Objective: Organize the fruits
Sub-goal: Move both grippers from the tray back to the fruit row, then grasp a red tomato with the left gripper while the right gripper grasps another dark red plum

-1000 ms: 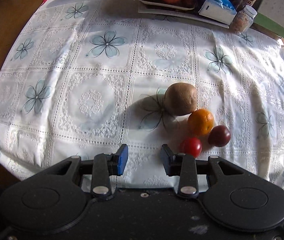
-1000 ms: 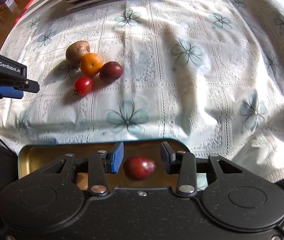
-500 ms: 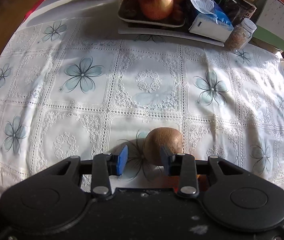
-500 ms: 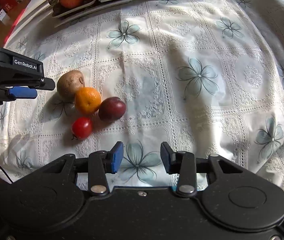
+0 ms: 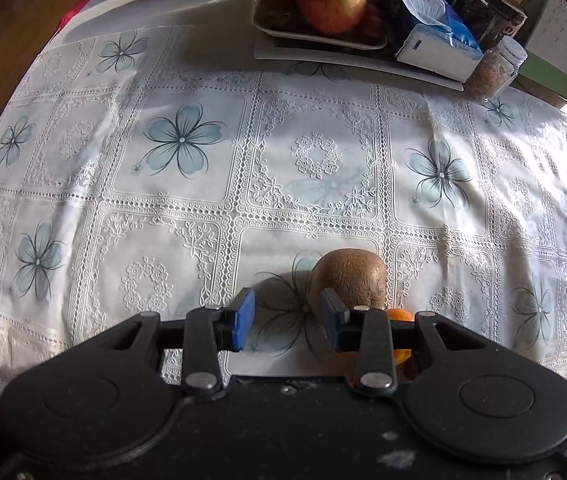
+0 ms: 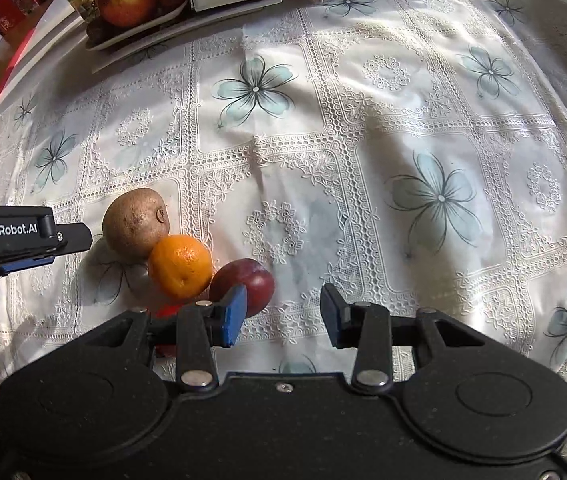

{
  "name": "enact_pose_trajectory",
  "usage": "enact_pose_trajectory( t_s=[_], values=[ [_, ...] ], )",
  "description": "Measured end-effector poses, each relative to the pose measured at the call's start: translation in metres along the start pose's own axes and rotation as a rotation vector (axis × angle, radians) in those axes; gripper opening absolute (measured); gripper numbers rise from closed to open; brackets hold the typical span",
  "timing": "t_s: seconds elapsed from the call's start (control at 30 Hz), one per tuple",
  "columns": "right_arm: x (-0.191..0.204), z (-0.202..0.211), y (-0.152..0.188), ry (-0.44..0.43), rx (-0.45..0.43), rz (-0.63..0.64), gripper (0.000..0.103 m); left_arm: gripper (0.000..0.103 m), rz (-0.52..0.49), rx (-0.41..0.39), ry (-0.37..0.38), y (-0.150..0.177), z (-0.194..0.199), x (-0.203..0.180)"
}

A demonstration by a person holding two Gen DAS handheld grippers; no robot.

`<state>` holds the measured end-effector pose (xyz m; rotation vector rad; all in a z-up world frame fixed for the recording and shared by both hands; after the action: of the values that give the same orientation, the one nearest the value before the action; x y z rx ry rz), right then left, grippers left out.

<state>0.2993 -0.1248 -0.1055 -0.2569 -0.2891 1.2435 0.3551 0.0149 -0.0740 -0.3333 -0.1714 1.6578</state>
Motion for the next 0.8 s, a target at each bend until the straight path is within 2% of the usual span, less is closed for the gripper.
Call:
enact_pose_trajectory(
  t_s=[0.1, 0.3, 0.57, 0.8],
  values=[
    [0.003, -0.001, -0.003, -0.004, -0.012, -0.001, 0.049, 0.037, 0.013, 0.004, 0.004, 0.001, 0.001, 0.004],
    [0.009, 0.000, -0.009, 0.043, -0.038, 0.024, 0.049, 0.037, 0.029, 0.014, 0.006, 0.005, 0.003, 0.014],
    [0.019, -0.006, -0.004, 0.011, -0.001, 0.025, 0.049, 0.037, 0.010, 0.024, 0.031, 0.013, 0.006, 0.018],
    [0.030, -0.014, -0.004, 0.045, 0.002, 0.062, 0.049, 0.037, 0.017, 0.036, 0.049, 0.018, 0.009, 0.025]
  ],
)
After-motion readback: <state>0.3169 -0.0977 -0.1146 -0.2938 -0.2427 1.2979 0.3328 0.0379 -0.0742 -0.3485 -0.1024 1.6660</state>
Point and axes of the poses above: each gripper's, at about its wrist camera, not at the fingertips, and z roughly against the way its jaws point, x to its left, y to its underside, the point moved 7 cm from there along -z, roughly the way its jaws point, and after that the axes turned 4 degrees about z, right-handed, at the moved point
